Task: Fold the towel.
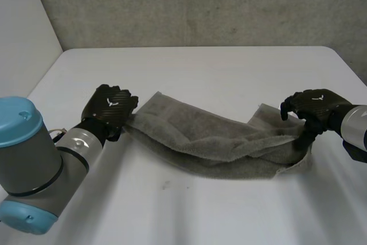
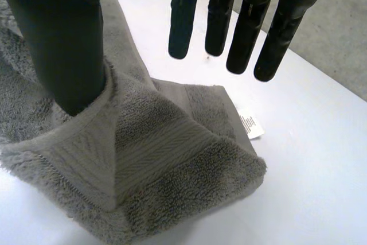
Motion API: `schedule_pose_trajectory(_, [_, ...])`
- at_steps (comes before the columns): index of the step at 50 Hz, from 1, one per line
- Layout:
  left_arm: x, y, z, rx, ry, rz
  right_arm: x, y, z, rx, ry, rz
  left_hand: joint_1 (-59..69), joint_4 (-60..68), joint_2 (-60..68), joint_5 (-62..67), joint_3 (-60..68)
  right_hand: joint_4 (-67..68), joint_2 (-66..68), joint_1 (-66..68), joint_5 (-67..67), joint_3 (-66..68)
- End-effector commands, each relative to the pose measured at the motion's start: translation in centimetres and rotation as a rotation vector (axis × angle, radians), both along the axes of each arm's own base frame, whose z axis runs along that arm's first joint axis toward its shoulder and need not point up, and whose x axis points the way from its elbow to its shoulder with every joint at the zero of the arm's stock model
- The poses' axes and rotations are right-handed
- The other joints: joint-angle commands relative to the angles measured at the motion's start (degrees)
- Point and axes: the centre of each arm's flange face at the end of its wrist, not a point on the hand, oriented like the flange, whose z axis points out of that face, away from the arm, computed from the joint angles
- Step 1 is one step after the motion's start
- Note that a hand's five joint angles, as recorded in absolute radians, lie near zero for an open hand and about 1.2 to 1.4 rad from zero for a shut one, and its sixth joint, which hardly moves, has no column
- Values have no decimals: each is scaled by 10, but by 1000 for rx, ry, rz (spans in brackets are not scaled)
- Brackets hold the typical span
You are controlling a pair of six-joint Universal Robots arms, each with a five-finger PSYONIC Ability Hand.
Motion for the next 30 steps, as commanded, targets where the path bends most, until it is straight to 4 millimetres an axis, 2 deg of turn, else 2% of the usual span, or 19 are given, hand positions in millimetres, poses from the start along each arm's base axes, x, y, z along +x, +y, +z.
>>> schedule_pose_trajectory(1, [2,4,6,-10,7,1,-10,-7,3,9,-20,-11,131,102,102,109,102,-107,-113,-121,-112,-107])
schedule_pose_trajectory(4, [2,5,9,-13,8,1,-15,-10,8,18,-45,-1,131,102,102,109,102,-169,-175,-183,-174,-169])
schedule_pose_trajectory(9, [4,6,11,-5,8,4,-17,-7,14,70,-77,11,131,102,102,109,102,-158,-164,-172,-163,-158])
schedule_pose_trajectory(13, [4,8,12,7,3,3,-17,-2,9,118,-81,10,131,102,102,109,102,-142,-147,-155,-146,-141])
schedule_pose_trajectory(18, [5,12,12,21,0,0,-19,11,-8,190,-91,2,131,102,102,109,102,-113,-118,-127,-118,-113])
schedule_pose_trajectory(22, [2,15,13,21,-1,-12,-19,24,-27,198,-103,-4,131,102,102,109,102,-24,-29,-38,-29,-24])
schedule_pose_trajectory(26, [2,16,11,26,-2,-14,-20,36,-43,212,-126,-28,131,102,102,109,102,-37,-43,-51,-42,-37])
schedule_pose_trajectory(30, [2,15,11,27,-3,-11,-24,42,-46,215,-143,-53,131,102,102,109,102,-59,-65,-73,-64,-59])
